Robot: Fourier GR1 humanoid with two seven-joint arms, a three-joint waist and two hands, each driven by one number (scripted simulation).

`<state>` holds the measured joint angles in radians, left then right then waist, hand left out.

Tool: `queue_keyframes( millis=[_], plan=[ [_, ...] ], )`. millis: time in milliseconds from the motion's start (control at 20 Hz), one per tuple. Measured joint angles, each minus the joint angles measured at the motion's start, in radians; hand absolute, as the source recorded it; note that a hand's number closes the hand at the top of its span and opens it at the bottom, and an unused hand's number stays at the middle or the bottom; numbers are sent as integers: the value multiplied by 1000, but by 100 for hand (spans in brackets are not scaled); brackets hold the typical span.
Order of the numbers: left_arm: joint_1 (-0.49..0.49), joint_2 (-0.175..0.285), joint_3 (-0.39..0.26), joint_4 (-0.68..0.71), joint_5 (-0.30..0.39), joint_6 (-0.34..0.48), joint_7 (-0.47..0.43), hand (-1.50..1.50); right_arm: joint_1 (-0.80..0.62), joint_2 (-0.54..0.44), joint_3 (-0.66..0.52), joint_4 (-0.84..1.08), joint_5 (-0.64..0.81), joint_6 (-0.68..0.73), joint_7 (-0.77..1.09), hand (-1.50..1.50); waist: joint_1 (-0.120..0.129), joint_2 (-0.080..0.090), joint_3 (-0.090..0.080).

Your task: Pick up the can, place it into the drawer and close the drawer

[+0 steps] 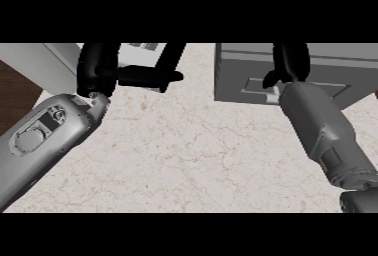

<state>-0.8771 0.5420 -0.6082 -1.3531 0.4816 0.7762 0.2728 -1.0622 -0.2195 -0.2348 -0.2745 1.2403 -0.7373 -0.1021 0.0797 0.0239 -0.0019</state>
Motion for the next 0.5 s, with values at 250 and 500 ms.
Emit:
queue_keyframes(
  millis=[250,500],
  plan=[
    [41,-2,5,-13,-9,-11,-23,-150,-33,-7,-35,31,-37,35,-68,-150,-4,7,3],
    [57,-2,9,-26,-17,-9,-24,-150,-42,3,-119,21,-137,72,-190,-150,-14,9,7]
  ],
)
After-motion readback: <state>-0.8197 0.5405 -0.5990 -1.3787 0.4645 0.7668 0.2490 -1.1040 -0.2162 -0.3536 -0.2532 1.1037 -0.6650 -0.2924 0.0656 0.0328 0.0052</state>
